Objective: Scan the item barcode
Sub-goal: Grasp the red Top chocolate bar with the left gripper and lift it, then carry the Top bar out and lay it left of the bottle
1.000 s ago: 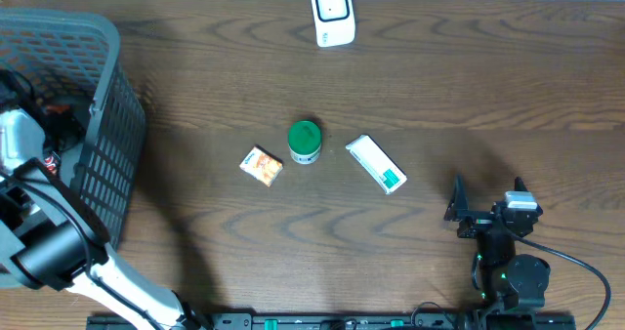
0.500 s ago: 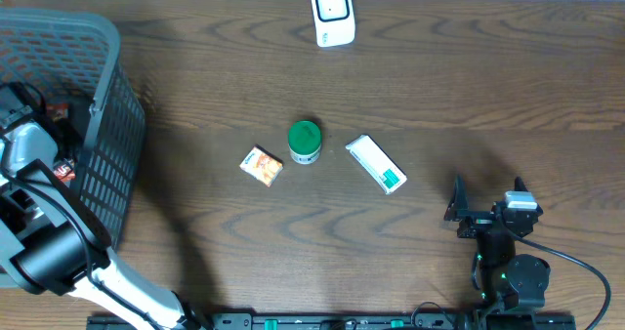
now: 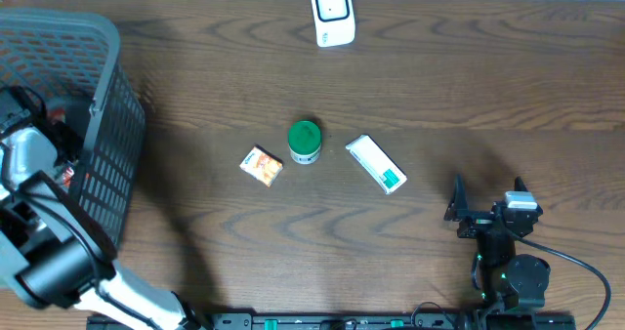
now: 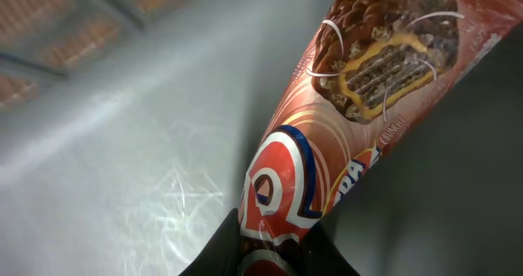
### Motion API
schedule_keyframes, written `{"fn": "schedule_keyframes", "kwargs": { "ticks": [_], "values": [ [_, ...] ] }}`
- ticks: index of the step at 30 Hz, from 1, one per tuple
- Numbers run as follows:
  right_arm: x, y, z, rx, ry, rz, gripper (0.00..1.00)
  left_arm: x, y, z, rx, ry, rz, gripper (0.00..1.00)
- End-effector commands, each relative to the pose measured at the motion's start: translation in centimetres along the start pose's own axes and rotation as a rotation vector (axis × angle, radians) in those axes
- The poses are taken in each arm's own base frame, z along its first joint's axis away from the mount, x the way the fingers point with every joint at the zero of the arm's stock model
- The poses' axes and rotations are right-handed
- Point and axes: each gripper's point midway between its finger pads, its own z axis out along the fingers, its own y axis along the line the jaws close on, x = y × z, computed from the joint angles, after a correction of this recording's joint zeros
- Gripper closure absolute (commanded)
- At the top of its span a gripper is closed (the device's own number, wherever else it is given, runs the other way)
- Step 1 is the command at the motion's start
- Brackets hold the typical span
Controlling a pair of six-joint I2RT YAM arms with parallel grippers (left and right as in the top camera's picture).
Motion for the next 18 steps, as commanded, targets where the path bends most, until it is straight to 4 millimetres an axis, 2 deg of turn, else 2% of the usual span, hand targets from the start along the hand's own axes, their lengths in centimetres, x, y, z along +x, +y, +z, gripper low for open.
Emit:
{"fn": "schedule_keyframes", "kwargs": {
  "ticks": [1,6,9,11,14,16,18],
  "values": [
    [0.1,0.2,0.0,-0.005,0.003,0.009,0.01,-5.0,-1.6,-8.1,0.133,-0.206,-0.076,0.93],
    [0.1,0.2,0.0,-0.005,0.004,0.009,0.01,-8.4,-2.1,-19.9,0.274,-0.479,-0.124,0.93],
    [0.1,0.2,0.0,-0.005,0.003,0.009,0.01,-8.7,-1.9,-26.9,0.366,-0.616,-0.182,0.93],
    [0.1,0.2,0.0,-0.005,0.004,0.009,0.01,-7.8,-3.2,-31.2,0.499,-0.668,-0.152,0.92],
    [0.1,0.2,0.0,-0.005,0.004,0.009,0.01,-5.0,-6.9,-36.7,0.757,-0.677,-0.018,0.92],
    [0.1,0.2,0.0,-0.005,0.004,0.009,0.01,-2.7,-9.6,-38.5,0.894,-0.630,0.070,0.92],
    [0.1,0.2,0.0,-0.005,0.004,0.009,0.01,-0.4,-12.2,-39.3,0.993,-0.558,0.145,0.93]
  ]
}}
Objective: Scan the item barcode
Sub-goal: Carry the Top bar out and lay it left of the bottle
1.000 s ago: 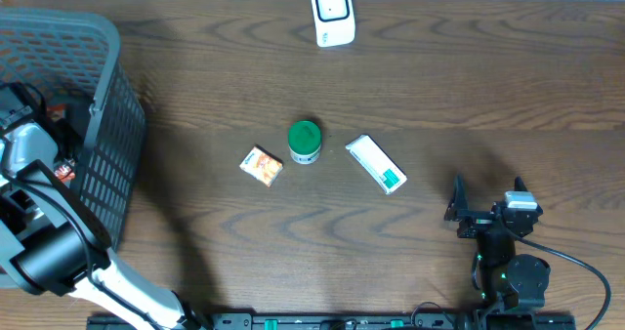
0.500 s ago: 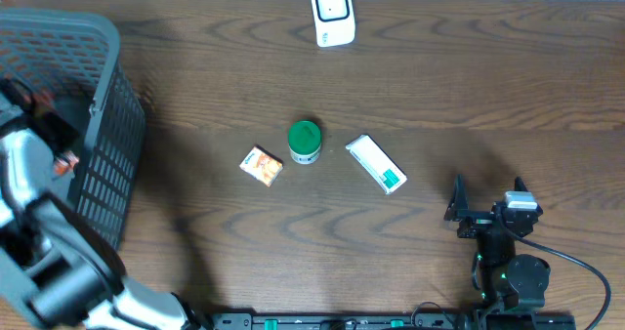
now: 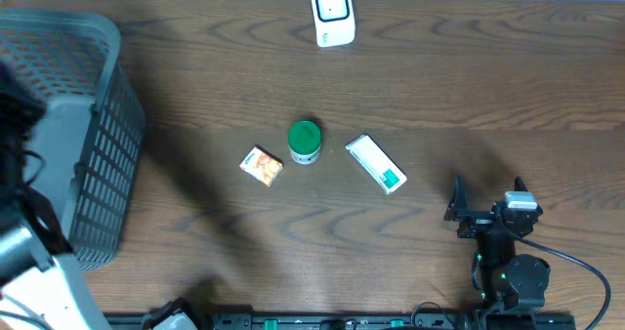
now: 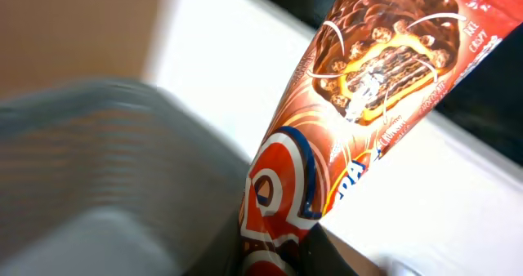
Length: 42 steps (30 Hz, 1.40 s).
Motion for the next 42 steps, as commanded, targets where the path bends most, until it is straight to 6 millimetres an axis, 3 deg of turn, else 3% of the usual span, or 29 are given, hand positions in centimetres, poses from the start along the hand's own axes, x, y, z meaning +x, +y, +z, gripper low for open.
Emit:
{"fn": "schedule_keyframes", "kwargs": {
  "ticks": [1,6,8,12,15,20,30,37,42],
  "values": [
    [0.1,0.2,0.0,-0.005,0.004,0.009,0.01,4.5,-6.5,0.3,0.293,0.204,-0.018,0.92],
    [0.1,0.2,0.0,-0.005,0.004,0.009,0.01,12.4,-11.7,1.1,0.453,0.444,0.109,0.93],
    [0.1,0.2,0.0,-0.005,0.004,0.009,0.01,15.7,-12.6,1.8,0.460,0.529,0.173,0.93],
    [0.1,0.2,0.0,-0.005,0.004,0.009,0.01,22.5,-11.7,4.1,0.357,0.687,0.347,0.92],
    [0.1,0.2,0.0,-0.005,0.004,0.009,0.01,27.0,-9.7,6.1,0.268,0.792,0.500,0.93],
    [0.1,0.2,0.0,-0.005,0.004,0.009,0.01,31.7,-5.9,9.3,0.171,0.901,0.654,0.93],
    [0.1,0.2,0.0,-0.005,0.004,0.009,0.01,39.0,-2.2,11.9,0.174,1.070,0.776,0.93],
    [0.1,0.2,0.0,-0.005,0.004,0.009,0.01,44.1,0.8,12.3,0.140,1.203,0.772,0.93],
    [0.1,0.2,0.0,-0.005,0.004,0.009,0.01,46.5,2.6,10.9,0.120,1.288,0.771,0.92]
  ]
}}
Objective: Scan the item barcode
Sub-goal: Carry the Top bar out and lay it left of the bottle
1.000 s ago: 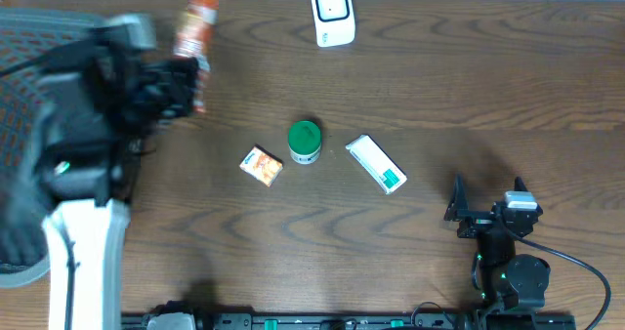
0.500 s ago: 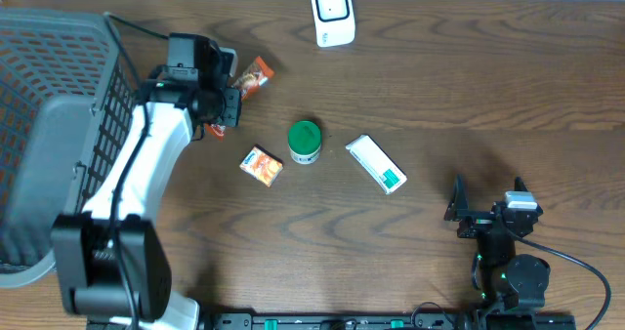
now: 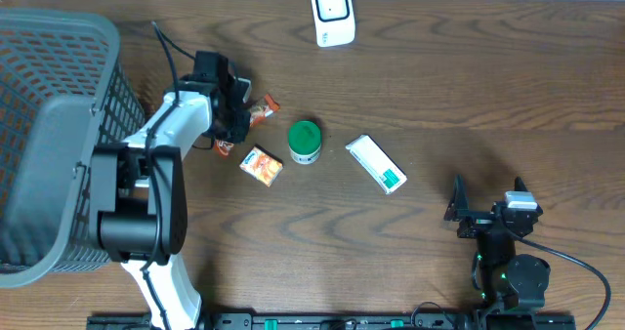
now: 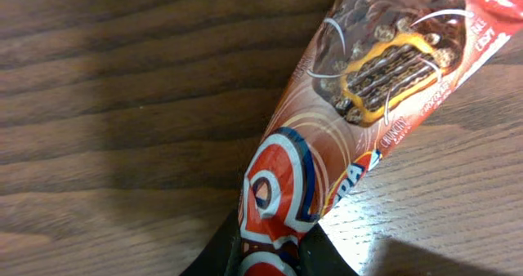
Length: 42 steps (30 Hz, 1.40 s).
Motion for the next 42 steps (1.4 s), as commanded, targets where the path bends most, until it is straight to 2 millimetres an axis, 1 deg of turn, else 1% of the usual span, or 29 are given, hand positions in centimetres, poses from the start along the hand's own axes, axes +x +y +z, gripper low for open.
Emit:
{"fn": "schedule_keyframes", "kwargs": {
  "ticks": [1,3,4,8,9,10,11,13,14,15,17,18,20,21,22,24,26,28,29,30,31,34,35,36,38,40,42],
  "values": [
    [0.1,0.2,0.0,-0.005,0.004,0.009,0.01,2.9,-0.3,1.9,0.003,0.086,0.013,0.92],
    [0.1,0.2,0.0,-0.005,0.004,0.009,0.01,3.7,-0.8,2.2,0.009,0.106,0.023,0.92],
    [0.1,0.2,0.0,-0.005,0.004,0.009,0.01,4.2,-1.5,2.5,0.021,0.119,0.037,0.92],
    [0.1,0.2,0.0,-0.005,0.004,0.009,0.01,4.4,-3.7,2.6,0.058,0.128,0.083,0.92],
    [0.1,0.2,0.0,-0.005,0.004,0.009,0.01,4.2,-4.8,2.7,0.063,0.126,0.114,0.88],
    [0.1,0.2,0.0,-0.005,0.004,0.009,0.01,4.0,-6.4,2.8,0.067,0.119,0.173,0.83],
    [0.1,0.2,0.0,-0.005,0.004,0.009,0.01,3.7,-6.8,2.6,0.047,0.109,0.195,0.61],
    [0.1,0.2,0.0,-0.005,0.003,0.009,0.01,3.2,-6.5,2.1,0.012,0.089,0.202,0.50],
    [0.1,0.2,0.0,-0.005,0.004,0.009,0.01,2.9,-6.2,1.7,-0.009,0.078,0.196,0.37],
    [0.1,0.2,0.0,-0.005,0.004,0.009,0.01,2.6,-5.9,1.3,-0.024,0.067,0.189,0.28],
    [0.1,0.2,0.0,-0.005,0.004,0.009,0.01,1.8,-5.4,-0.2,-0.053,0.031,0.162,0.17],
    [0.1,0.2,0.0,-0.005,0.004,0.009,0.01,1.4,-5.3,-1.0,-0.057,0.010,0.159,0.16],
    [0.1,0.2,0.0,-0.005,0.004,0.009,0.01,0.2,-5.3,-3.4,-0.064,-0.058,0.156,0.16],
    [0.1,0.2,0.0,-0.005,0.004,0.009,0.01,-0.6,-5.4,-4.8,-0.069,-0.100,0.158,0.16],
    [0.1,0.2,0.0,-0.005,0.004,0.009,0.01,-1.6,-5.4,-6.7,-0.081,-0.157,0.158,0.16],
    [0.1,0.2,0.0,-0.005,0.004,0.009,0.01,-4.7,-4.6,-14.2,-0.161,-0.374,0.149,0.16],
    [0.1,0.2,0.0,-0.005,0.003,0.009,0.01,-6.0,-3.8,-19.1,-0.232,-0.514,0.128,0.16],
    [0.1,0.2,0.0,-0.005,0.004,0.009,0.01,-6.6,-3.0,-23.7,-0.297,-0.641,0.100,0.16],
    [0.1,0.2,0.0,-0.005,0.004,0.009,0.01,-6.8,-2.6,-27.0,-0.338,-0.739,0.074,0.15],
    [0.1,0.2,0.0,-0.005,0.004,0.009,0.01,-7.0,-2.4,-29.5,-0.357,-0.813,0.057,0.15],
    [0.1,0.2,0.0,-0.005,0.004,0.009,0.01,-7.0,-2.5,-31.0,-0.362,-0.861,0.050,0.15],
    [0.1,0.2,0.0,-0.005,0.004,0.009,0.01,-7.2,-2.7,-39.4,-0.373,-1.142,0.006,0.15],
    [0.1,0.2,0.0,-0.005,0.004,0.009,0.01,-7.0,-2.9,-41.7,-0.368,-1.221,-0.013,0.15],
    [0.1,0.2,0.0,-0.005,0.004,0.009,0.01,-6.9,-2.9,-43.3,-0.365,-1.276,-0.025,0.15],
    [0.1,0.2,0.0,-0.005,0.004,0.009,0.01,-6.2,-3.1,-47.2,-0.366,-1.408,-0.043,0.15],
    [0.1,0.2,0.0,-0.005,0.004,0.009,0.01,-5.3,-3.2,-49.5,-0.374,-1.479,-0.055,0.15],
    [0.1,0.2,0.0,-0.005,0.004,0.009,0.01,-4.0,-2.6,-50.9,-0.416,-1.505,-0.076,0.15]
  ]
}}
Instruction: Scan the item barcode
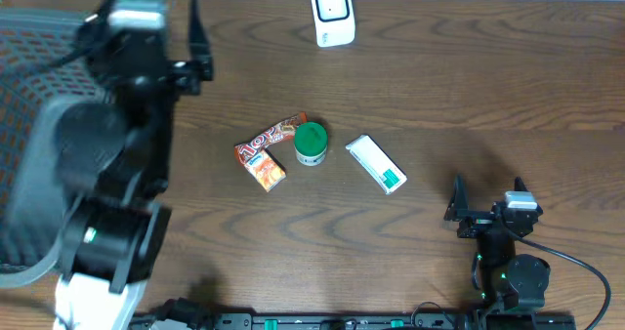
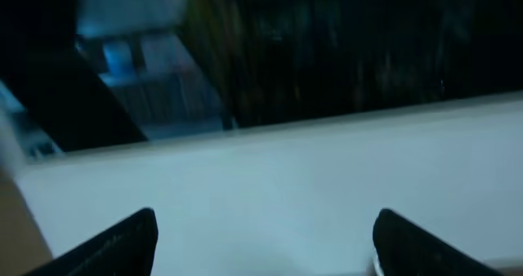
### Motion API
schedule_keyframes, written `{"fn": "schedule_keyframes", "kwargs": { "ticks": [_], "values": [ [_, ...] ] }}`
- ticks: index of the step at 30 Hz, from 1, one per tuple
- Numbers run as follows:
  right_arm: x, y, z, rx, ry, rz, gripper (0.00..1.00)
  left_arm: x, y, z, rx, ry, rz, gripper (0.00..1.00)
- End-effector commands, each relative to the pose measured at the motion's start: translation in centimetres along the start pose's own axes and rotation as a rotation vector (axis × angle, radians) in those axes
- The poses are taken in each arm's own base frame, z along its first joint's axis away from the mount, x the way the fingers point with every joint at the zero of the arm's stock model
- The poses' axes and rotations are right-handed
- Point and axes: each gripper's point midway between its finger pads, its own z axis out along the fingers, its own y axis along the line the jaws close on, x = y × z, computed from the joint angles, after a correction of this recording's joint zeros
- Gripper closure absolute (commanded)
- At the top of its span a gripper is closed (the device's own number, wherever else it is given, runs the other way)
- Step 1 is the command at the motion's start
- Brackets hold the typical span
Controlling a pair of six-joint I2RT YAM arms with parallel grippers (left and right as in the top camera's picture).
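Note:
The red-orange snack bar wrapper (image 1: pixel 271 135) lies flat on the table, its right end against the green-lidded can (image 1: pixel 311 143) and its left end by the small orange box (image 1: pixel 264 169). The white barcode scanner (image 1: pixel 333 13) stands at the back edge. My left gripper (image 1: pixel 151 6) is raised high near the overhead camera at the top left, well away from the wrapper. In the left wrist view the left gripper (image 2: pixel 265 231) is open with nothing between its fingers, facing a pale blurred surface. My right gripper (image 1: pixel 485 205) rests at the front right, fingers apart.
A grey mesh basket (image 1: pixel 59 96) fills the left side, partly behind my left arm. A white box with a teal end (image 1: pixel 377 163) lies right of the can.
My left gripper has let go of the snack wrapper, which now lies beside the can and orange box. The left arm has lifted up and back toward the top left. The right arm is unmoved.
My left gripper was shut on the snack wrapper inside the basket, then held it above the basket. Then it had the wrapper low over the table left of the can. Now the wrapper lies on the table and the gripper is open, raised away.

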Motion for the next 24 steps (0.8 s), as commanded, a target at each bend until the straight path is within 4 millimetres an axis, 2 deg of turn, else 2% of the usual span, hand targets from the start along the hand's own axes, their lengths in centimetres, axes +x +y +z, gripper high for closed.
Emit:
{"fn": "schedule_keyframes", "kwargs": {
  "ticks": [1,5,12,19,21,24],
  "values": [
    [0.1,0.2,0.0,-0.005,0.004,0.009,0.01,-1.9,2.2,-1.8,-0.086,-0.037,0.017,0.15],
    [0.1,0.2,0.0,-0.005,0.004,0.009,0.01,-2.7,3.4,-4.3,-0.118,-0.037,0.063,0.15],
    [0.1,0.2,0.0,-0.005,0.004,0.009,0.01,-3.0,4.9,-8.8,-0.131,-0.015,0.067,0.15],
    [0.1,0.2,0.0,-0.005,0.004,0.009,0.01,-6.5,6.9,-15.2,-0.151,-0.159,-0.032,0.15],
    [0.1,0.2,0.0,-0.005,0.004,0.009,0.01,-7.7,7.7,-17.7,-0.160,-0.218,-0.051,0.15],
    [0.1,0.2,0.0,-0.005,0.004,0.009,0.01,-8.4,8.5,-20.5,-0.168,-0.271,-0.067,0.15]
  ]
}}
